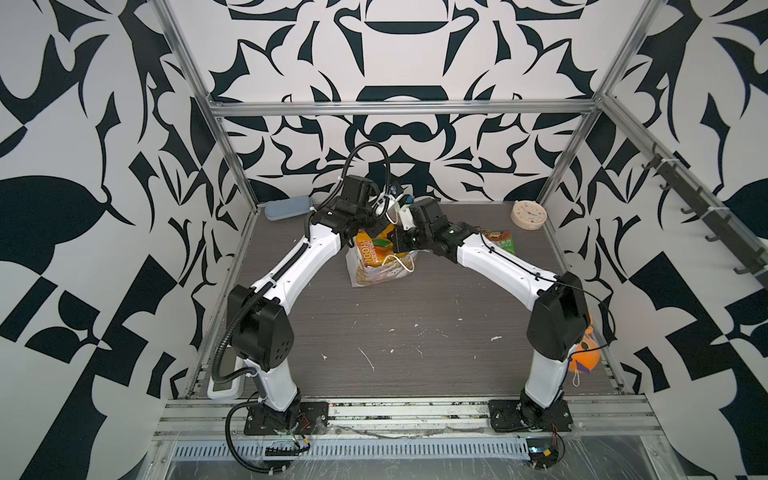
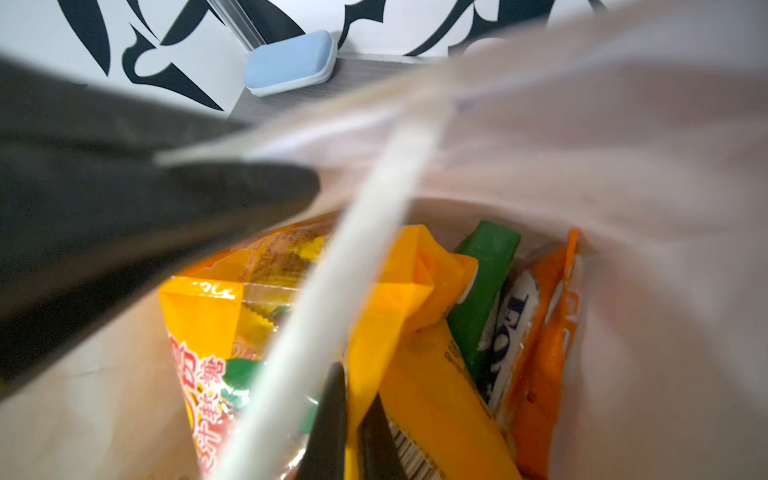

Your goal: Take the snacks out of the paper bag

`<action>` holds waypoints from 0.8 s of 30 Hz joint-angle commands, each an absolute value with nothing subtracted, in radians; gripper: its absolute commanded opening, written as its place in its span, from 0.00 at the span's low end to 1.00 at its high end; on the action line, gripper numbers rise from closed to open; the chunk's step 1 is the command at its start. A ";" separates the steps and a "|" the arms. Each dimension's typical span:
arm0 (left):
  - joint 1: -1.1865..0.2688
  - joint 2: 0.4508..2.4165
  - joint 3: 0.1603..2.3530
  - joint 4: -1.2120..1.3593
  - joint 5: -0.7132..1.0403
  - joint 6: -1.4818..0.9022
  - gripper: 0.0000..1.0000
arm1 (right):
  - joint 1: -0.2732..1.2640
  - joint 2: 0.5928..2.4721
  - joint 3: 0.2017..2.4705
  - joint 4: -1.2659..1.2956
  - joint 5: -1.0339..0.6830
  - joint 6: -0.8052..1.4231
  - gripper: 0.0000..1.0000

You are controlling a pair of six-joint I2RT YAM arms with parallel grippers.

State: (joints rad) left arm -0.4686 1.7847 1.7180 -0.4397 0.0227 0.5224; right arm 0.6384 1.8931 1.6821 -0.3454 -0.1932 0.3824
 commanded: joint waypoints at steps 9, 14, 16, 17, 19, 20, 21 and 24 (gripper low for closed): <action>-0.370 1.943 2.120 -0.536 0.071 0.575 0.00 | 0.593 2.149 2.170 -0.221 -0.446 0.427 0.00; -0.424 1.789 1.887 -0.436 0.054 0.577 0.00 | 0.596 2.011 1.994 -0.161 -0.436 0.434 0.00; -0.460 1.723 1.767 -0.384 0.030 0.571 0.00 | 0.598 1.929 1.862 -0.112 -0.433 0.433 0.00; -0.477 1.695 1.710 -0.369 0.029 0.562 0.00 | 0.602 1.888 1.798 -0.100 -0.420 0.423 0.00; -0.512 1.652 1.606 -0.323 0.008 0.530 0.00 | 0.611 1.827 1.692 -0.086 -0.391 0.402 0.00; -0.530 1.634 1.555 -0.297 -0.001 0.518 0.00 | 0.615 1.802 1.650 -0.098 -0.380 0.389 0.00; -0.548 1.619 1.505 -0.267 -0.019 0.507 0.00 | 0.622 1.770 1.600 -0.103 -0.362 0.378 0.00; -0.593 1.579 1.395 -0.204 -0.051 0.469 0.00 | 0.642 1.686 1.469 -0.103 -0.324 0.345 0.00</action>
State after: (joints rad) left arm -0.5640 1.6032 1.4727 -0.3344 -0.0338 0.5156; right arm 0.6136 1.7668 1.5402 -0.1825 -0.3557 0.3912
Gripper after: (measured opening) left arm 0.038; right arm 0.048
